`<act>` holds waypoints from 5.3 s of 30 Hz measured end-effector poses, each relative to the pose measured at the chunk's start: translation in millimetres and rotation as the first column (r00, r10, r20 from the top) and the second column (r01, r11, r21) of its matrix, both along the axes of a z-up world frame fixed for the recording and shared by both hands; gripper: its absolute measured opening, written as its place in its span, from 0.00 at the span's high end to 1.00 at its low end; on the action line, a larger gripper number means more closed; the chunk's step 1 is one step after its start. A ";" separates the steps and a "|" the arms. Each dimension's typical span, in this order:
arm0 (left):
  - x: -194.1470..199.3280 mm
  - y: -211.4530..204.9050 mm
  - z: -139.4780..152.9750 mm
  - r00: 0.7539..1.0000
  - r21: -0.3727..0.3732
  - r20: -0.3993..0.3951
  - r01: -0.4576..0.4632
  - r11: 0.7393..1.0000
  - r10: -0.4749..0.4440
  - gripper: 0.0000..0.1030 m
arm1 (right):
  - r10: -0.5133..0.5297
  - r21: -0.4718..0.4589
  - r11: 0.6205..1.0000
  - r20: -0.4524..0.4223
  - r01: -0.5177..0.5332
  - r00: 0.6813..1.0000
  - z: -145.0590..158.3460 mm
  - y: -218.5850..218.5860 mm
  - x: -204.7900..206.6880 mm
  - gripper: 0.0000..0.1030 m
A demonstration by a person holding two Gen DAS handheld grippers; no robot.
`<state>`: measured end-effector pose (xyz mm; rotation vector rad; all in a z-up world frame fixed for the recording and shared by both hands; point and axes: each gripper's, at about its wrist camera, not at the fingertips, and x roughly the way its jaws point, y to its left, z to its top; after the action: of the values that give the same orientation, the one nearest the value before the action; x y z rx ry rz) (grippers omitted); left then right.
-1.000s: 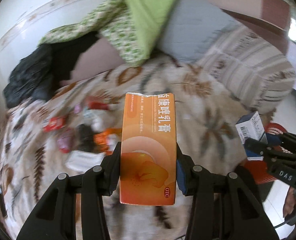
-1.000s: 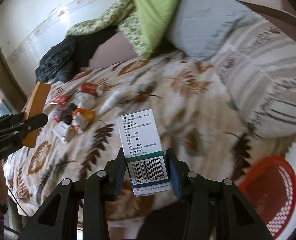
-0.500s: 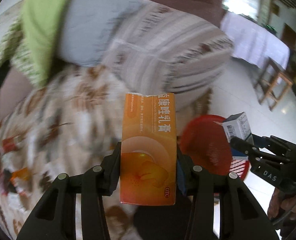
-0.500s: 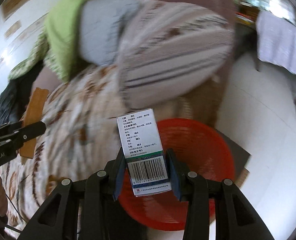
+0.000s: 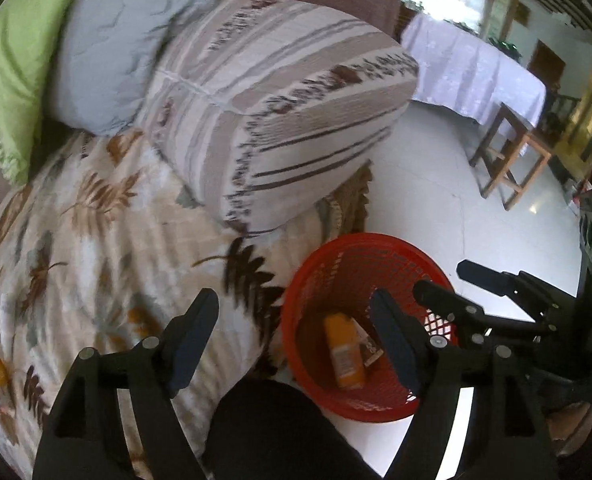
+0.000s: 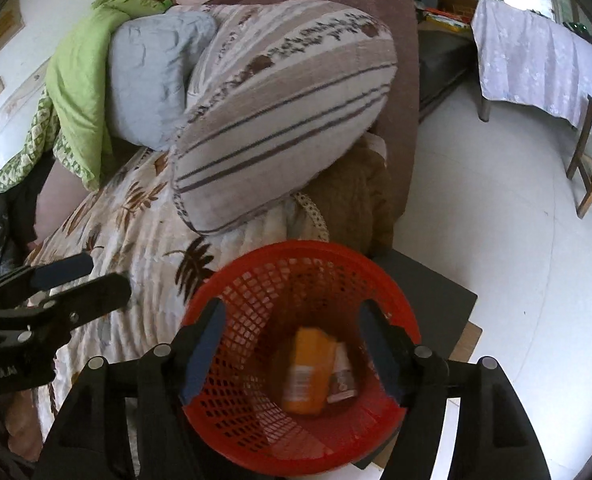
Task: Collect trash
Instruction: 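Carry both boxes over the red basket and open both grippers, then return both grippers to the items on the blanket, then grasp the long white box with the left gripper while the right grasps the orange bag, then carry both items over the red basket and open both grippers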
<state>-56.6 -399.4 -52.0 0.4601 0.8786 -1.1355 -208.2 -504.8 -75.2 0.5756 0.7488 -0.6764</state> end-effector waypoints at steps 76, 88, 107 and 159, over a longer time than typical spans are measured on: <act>227.3 430.9 -72.9 0.466 0.147 -0.017 -0.874 0.463 0.885 0.87 | 0.808 0.158 0.586 -0.037 -0.795 0.588 -81.3 325.4 418.1 0.59; 197.9 417.8 -43.1 0.465 0.106 0.092 -0.884 0.456 0.881 0.87 | 0.803 0.130 0.588 0.024 -0.798 0.596 -47.0 309.2 364.5 0.60; 139.2 382.3 2.7 0.522 0.018 0.189 -0.849 0.529 0.832 0.87 | 0.763 0.045 0.643 0.041 -0.765 0.645 0.5 288.2 262.9 0.60; 42.5 141.5 28.0 0.922 -0.004 0.247 -0.306 0.952 0.297 0.87 | 0.309 0.028 0.950 0.056 -0.310 0.950 7.7 104.6 94.4 0.60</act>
<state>-14.2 -257.9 -23.9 0.4643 0.7240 -0.7623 -113.8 -400.2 -67.4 0.4927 0.7850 -0.3564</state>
